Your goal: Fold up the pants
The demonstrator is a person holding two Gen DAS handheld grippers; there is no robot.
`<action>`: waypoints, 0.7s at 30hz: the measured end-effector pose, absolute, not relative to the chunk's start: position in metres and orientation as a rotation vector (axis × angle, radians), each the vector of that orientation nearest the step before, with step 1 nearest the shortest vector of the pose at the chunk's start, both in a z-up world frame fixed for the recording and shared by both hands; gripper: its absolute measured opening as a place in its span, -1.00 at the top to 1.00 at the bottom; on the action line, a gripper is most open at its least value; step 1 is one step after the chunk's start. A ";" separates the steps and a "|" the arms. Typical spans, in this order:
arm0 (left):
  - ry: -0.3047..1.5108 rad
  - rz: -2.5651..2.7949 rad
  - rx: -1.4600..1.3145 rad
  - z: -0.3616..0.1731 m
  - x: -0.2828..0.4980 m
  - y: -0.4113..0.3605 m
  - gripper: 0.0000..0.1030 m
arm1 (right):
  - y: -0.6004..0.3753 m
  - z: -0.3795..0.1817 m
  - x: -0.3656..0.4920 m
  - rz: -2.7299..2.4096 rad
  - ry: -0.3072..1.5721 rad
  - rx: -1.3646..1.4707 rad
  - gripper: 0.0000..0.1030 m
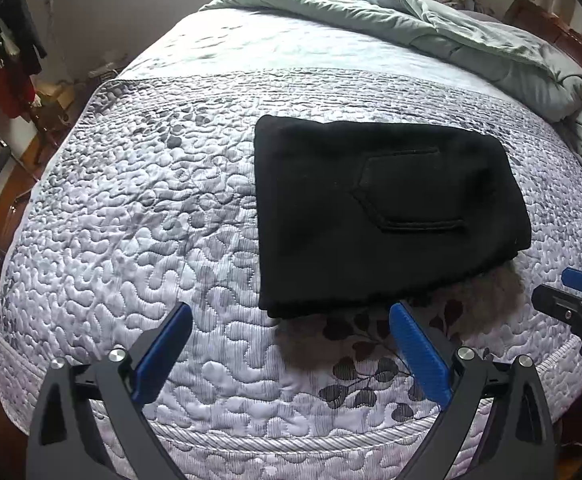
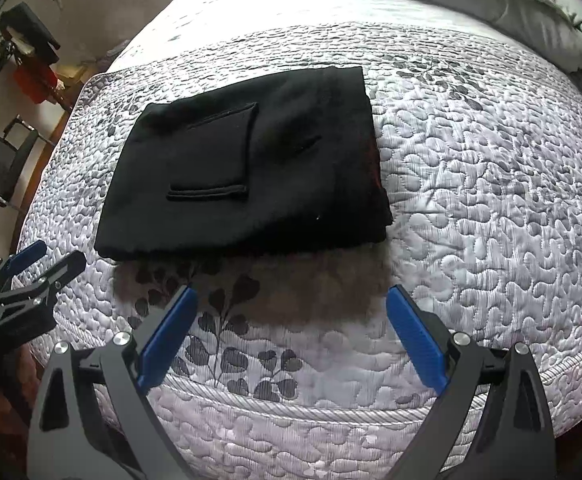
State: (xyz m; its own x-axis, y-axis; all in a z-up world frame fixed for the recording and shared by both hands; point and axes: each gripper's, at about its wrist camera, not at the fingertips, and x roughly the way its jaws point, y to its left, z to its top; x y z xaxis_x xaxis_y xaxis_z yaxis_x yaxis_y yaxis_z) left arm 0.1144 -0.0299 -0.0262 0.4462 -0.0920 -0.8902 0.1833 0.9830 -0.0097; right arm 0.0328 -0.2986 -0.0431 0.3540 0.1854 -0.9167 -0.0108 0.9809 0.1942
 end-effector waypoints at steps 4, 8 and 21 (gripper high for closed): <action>1.091 -0.160 0.086 -0.027 0.117 -0.026 -0.92 | -0.296 -0.045 0.034 0.124 1.211 0.162 -0.84; 1.093 -0.170 0.076 -0.028 0.118 -0.024 -0.92 | -0.294 -0.047 0.035 0.117 1.220 0.152 -0.84; 1.087 -0.176 0.066 -0.026 0.116 -0.024 -0.92 | -0.297 -0.053 0.034 0.103 1.239 0.159 -0.84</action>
State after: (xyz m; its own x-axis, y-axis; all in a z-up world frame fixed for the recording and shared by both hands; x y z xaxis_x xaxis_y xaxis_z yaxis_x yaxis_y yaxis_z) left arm 0.1162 -0.0241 -0.0262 0.4526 -0.1106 -0.8848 0.1748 0.9840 -0.0335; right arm 0.0338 -0.2970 -0.0534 0.3234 0.1641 -0.9319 0.0083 0.9843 0.1762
